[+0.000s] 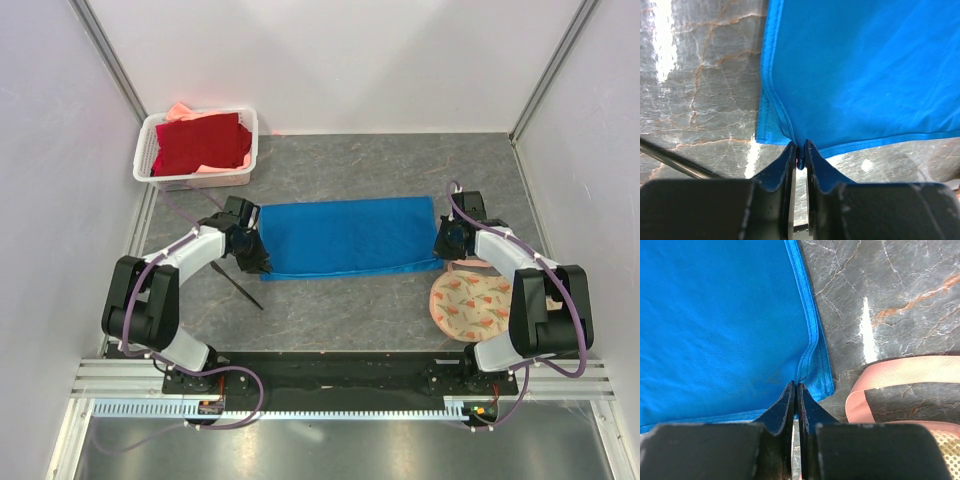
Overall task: Fold the napkin into a case and place the utensils inside
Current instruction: Fold and flatten the napkin at the center of the board, then smooth out the rectangle-folded napkin at the center of the board.
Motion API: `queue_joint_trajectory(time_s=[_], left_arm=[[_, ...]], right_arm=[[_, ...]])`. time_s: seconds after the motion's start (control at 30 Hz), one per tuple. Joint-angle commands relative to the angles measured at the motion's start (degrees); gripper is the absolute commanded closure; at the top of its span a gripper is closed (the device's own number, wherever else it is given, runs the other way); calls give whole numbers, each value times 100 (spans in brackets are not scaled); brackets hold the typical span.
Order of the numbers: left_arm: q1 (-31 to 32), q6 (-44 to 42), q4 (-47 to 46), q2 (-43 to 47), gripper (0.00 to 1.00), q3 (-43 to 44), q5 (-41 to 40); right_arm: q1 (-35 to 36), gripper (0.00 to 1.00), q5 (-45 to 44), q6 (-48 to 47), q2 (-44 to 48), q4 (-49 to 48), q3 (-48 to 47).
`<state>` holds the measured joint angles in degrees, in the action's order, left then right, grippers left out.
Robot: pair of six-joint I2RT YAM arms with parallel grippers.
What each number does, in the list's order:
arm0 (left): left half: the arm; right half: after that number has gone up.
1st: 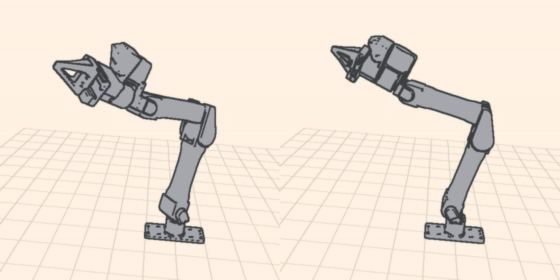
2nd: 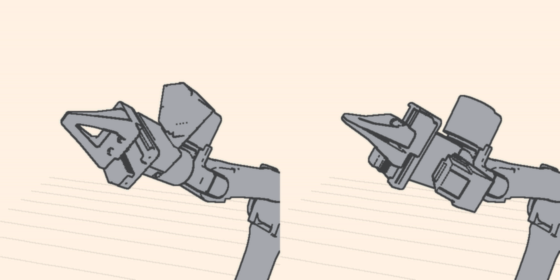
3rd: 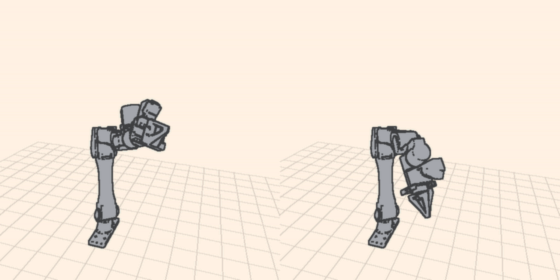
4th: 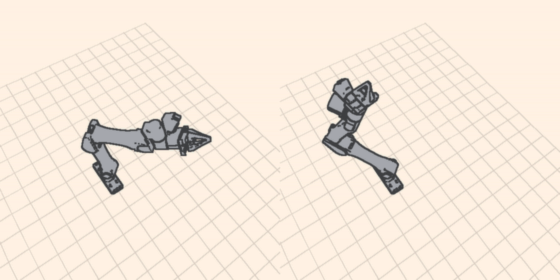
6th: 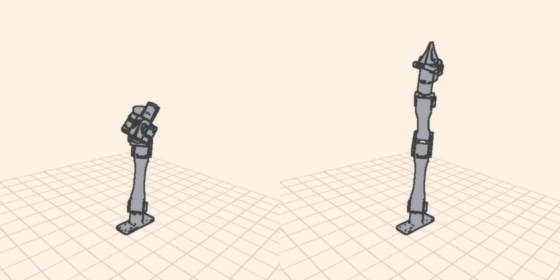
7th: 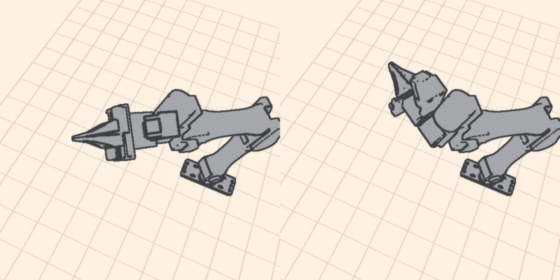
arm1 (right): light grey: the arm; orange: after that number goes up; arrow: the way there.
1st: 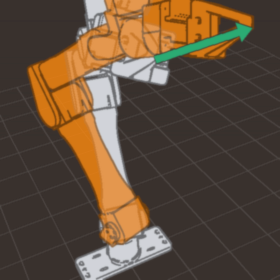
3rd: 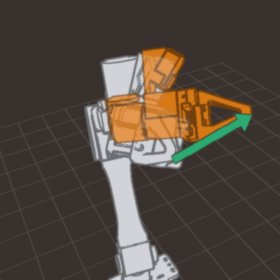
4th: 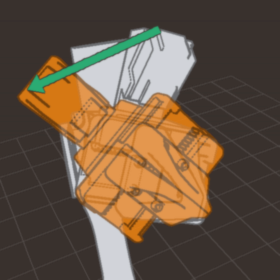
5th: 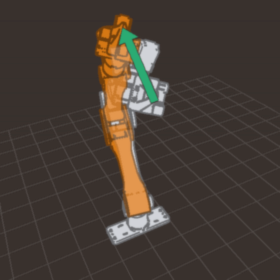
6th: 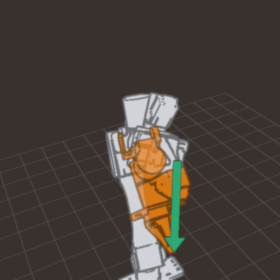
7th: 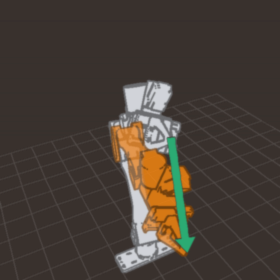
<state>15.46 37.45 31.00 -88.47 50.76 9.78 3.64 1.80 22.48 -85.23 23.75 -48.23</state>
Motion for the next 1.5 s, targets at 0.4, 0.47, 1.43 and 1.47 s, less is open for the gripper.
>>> queue_joint_trajectory(time_s=[0.4,0.47,1.43,1.47], left_arm=[[-17,-352,362,1375,48,126,217],[-26,-361,389,1481,48,258,331],[9,-274,-385,259,71,232,164],[9,-239,-428,216,72,232,330]], right_arm=[[32,41,-426,-139,305,182,-20],[32,36,-488,-174,428,253,-81],[330,61,-831,-7,305,-28,7],[357,59,-787,28,358,24,-20]])
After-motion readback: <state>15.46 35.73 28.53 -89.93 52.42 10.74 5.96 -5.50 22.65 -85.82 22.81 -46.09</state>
